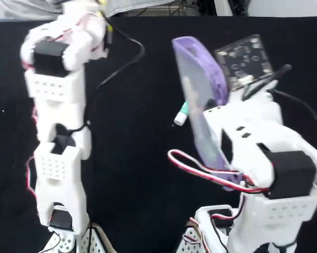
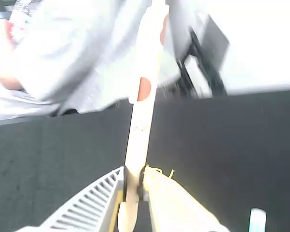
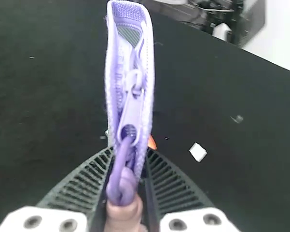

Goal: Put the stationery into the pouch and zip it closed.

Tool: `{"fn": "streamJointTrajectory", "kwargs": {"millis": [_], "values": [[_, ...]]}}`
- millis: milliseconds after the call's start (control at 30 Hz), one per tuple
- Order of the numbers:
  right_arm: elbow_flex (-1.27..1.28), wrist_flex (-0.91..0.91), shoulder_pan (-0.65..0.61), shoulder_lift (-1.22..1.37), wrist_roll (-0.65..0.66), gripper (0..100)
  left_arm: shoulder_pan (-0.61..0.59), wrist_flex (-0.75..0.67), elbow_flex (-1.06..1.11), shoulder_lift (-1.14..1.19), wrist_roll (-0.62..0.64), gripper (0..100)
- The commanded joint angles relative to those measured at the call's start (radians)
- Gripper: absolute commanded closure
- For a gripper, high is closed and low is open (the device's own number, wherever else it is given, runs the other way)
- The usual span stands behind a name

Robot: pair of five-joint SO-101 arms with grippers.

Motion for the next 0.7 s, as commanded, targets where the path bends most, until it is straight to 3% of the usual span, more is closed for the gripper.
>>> {"fn": "streamJointTrajectory", "kwargs": {"millis": [0,233,533,667], "values": [[-0.012,0.015,-0.083,0.001,-0.023,98.8,-0.03,-0.017,-0.044,-0.133,0.115,97],[-0.007,0.014,-0.224,-0.004,-0.069,98.8,-0.027,-0.009,-0.042,-0.334,0.311,97],[-0.018,0.008,-0.315,-0.007,-0.063,98.8,-0.022,0.012,-0.041,-0.419,0.448,97],[-0.004,-0.029,-0.328,-0.044,-0.066,98.8,0.094,0.015,-0.039,-0.419,0.451,97]]}}
